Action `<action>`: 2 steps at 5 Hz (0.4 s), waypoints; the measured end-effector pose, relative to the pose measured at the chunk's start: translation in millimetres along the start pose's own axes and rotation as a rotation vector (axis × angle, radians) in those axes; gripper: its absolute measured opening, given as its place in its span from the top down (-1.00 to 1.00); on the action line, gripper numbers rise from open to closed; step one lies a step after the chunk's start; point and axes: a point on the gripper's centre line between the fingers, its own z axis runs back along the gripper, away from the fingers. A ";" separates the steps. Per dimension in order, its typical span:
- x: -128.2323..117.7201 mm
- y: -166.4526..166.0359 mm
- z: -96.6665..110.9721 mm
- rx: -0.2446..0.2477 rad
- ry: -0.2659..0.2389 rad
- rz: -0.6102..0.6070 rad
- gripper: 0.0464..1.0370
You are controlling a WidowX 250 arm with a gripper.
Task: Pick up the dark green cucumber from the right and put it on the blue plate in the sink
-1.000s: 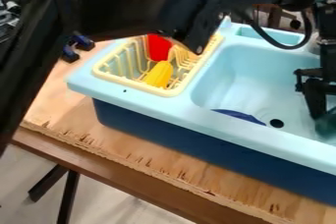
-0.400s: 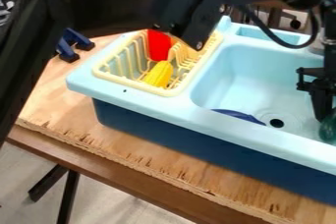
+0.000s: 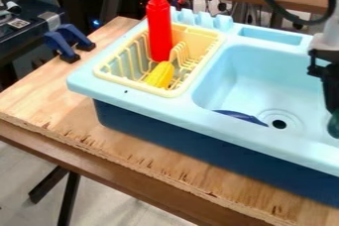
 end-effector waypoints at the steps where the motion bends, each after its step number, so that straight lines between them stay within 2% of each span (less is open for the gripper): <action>1: -4.8 14.4 9.4 0.050 0.016 0.022 0.14; 2: -10.7 33.5 7.7 0.083 0.054 0.053 0.14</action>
